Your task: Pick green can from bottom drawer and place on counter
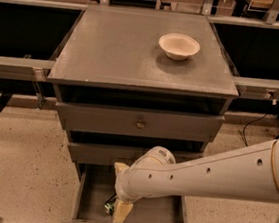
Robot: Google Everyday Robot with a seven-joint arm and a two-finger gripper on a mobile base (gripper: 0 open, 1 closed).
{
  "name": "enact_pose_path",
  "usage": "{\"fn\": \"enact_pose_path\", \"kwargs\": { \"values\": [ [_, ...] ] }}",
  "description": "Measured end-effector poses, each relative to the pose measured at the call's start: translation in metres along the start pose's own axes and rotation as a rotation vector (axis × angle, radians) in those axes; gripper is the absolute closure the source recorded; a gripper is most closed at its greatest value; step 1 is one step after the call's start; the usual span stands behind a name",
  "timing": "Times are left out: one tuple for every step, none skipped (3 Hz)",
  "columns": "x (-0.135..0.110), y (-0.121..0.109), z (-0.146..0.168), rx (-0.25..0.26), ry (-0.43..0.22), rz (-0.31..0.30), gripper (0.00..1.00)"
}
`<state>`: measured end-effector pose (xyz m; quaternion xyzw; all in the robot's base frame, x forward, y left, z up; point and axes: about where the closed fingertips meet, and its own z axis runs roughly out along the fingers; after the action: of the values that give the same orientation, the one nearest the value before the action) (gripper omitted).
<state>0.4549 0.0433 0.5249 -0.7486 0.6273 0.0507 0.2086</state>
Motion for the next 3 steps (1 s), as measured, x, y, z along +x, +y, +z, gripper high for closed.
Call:
{"fn": "enact_pose_path", "kwargs": {
  "values": [
    [0.021,-0.008,0.023,0.046,-0.058,0.006,0.00],
    [0.039,-0.002,0.064,0.035,-0.093,-0.093,0.00],
    [0.049,0.007,0.079,-0.001,-0.098,-0.131,0.00]
  ]
}}
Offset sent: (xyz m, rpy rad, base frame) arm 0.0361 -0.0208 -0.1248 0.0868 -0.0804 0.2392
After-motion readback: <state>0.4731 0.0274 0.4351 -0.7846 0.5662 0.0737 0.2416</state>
